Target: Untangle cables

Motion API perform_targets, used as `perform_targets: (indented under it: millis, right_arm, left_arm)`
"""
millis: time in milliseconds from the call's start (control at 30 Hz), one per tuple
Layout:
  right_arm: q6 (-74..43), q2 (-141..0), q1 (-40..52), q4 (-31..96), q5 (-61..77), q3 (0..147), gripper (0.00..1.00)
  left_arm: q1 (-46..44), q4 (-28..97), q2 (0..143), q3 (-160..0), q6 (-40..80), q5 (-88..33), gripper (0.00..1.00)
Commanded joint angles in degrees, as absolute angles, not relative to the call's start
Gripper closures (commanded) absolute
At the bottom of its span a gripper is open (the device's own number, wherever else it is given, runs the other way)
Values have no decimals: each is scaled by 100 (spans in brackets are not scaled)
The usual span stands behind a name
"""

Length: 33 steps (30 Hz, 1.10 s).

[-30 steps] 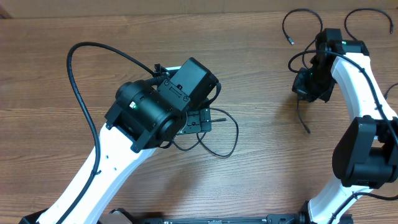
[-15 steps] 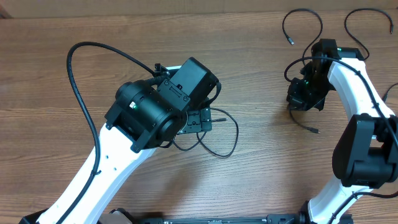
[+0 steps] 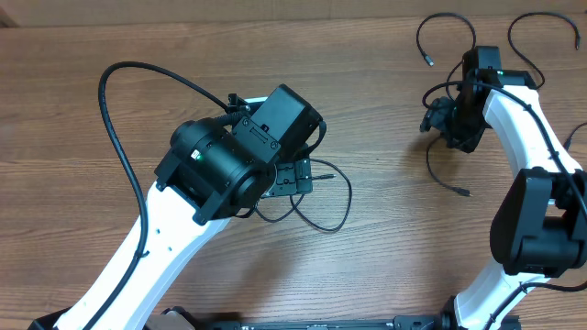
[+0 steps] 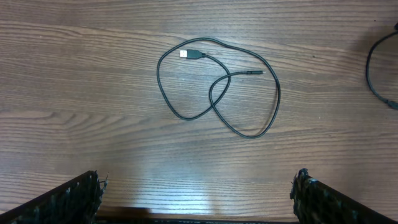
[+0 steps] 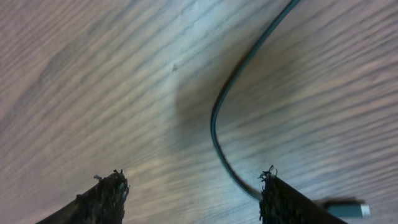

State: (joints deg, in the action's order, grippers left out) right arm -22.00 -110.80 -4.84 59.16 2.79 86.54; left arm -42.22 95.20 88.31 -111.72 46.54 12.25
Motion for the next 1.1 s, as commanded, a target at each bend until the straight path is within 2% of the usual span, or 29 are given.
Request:
perform_targets:
  millis: [0,333,633,800,967,1067]
  right_arm:
    - [-2862,-11183,-491,5776,-464,8611,30]
    - [-2919,-11795,-491,5424,-545,8571,30]
    - [-2921,-12092,-491,5354,-489,8571,45]
    - [-2917,-12241,-491,5312,-480,8571,61]
    - [-2912,-12398,-491,5323,-80,8567,96]
    - [-2759,-12401,-486,5293,242,8567,96]
  left_arm:
    - [-4198,9535,8882,-11168,4628,1267,1]
    - [-4198,9537,8882,-11168,4626,1271,0]
    - [-4198,9535,8882,-11168,4628,1358,0]
    - [-4198,9537,8884,-11168,4628,1369,0]
    - [-4198,9535,8884,-11168,4628,1372,0]
    - [-4198,9537,8882,-11168,4628,1372,0]
